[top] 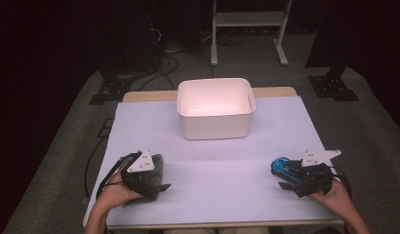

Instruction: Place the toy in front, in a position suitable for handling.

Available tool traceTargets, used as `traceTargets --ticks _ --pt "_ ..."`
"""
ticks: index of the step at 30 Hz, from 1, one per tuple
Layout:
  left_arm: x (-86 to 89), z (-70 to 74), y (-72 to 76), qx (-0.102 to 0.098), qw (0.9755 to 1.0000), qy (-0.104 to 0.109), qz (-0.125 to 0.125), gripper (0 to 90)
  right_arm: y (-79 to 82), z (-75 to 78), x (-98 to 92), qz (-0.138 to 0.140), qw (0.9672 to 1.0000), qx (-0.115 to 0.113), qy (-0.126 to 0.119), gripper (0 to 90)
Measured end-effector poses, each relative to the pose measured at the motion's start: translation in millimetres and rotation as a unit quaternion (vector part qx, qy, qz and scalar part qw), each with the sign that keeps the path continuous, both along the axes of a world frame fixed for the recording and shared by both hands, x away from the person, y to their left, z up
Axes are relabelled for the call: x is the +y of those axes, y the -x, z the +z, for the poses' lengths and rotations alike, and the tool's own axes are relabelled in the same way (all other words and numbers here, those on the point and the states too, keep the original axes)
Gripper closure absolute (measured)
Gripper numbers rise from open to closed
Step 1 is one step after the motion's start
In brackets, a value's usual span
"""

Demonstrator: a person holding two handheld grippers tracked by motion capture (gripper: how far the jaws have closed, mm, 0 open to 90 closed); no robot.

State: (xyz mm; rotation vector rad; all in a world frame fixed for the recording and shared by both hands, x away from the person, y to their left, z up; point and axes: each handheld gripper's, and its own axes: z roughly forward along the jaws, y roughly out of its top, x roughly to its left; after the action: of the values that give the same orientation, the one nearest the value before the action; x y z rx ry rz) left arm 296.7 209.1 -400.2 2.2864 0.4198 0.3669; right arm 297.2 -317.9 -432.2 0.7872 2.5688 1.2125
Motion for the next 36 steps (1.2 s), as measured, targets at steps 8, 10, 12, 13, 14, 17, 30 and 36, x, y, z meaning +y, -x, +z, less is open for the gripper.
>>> traceTargets --ticks 8,10,12,13,14,17,30,36 --pt "-0.3 -1.8 1.2 0.003 1.0000 0.004 0.000 5.6 -1.8 -1.3 2.6 0.004 1.0000 0.003 -0.002 12.3" --pt "0.6 -2.0 1.7 0.002 1.0000 -0.003 0.000 5.6 -1.6 -0.7 3.5 0.004 1.0000 0.001 -0.001 12.3" --pt "1.0 -1.2 1.8 0.002 1.0000 0.001 0.000 5.6 -2.3 0.5 3.9 0.005 1.0000 0.000 -0.002 12.3" --pt "1.0 -0.6 2.1 0.001 1.0000 0.001 -0.001 5.6 -3.1 1.5 4.0 0.005 1.0000 0.000 -0.001 12.3" --pt "1.0 -0.6 2.1 0.001 1.0000 0.001 -0.001 5.6 -3.1 1.5 4.0 0.005 1.0000 0.000 -0.001 12.3" --pt "0.7 0.8 2.8 0.000 1.0000 0.001 -0.002 5.6 -6.8 4.1 3.6 0.005 1.0000 0.000 -0.001 12.3" --pt "1.2 2.5 3.5 -0.002 1.0000 0.003 0.000 5.6 -21.8 15.3 -8.4 -0.003 0.9992 0.002 0.041 12.2" --pt "1.8 3.4 3.7 -0.002 1.0000 0.006 0.000 5.6 -26.7 8.3 -14.9 -0.010 0.9985 0.015 0.052 12.2"
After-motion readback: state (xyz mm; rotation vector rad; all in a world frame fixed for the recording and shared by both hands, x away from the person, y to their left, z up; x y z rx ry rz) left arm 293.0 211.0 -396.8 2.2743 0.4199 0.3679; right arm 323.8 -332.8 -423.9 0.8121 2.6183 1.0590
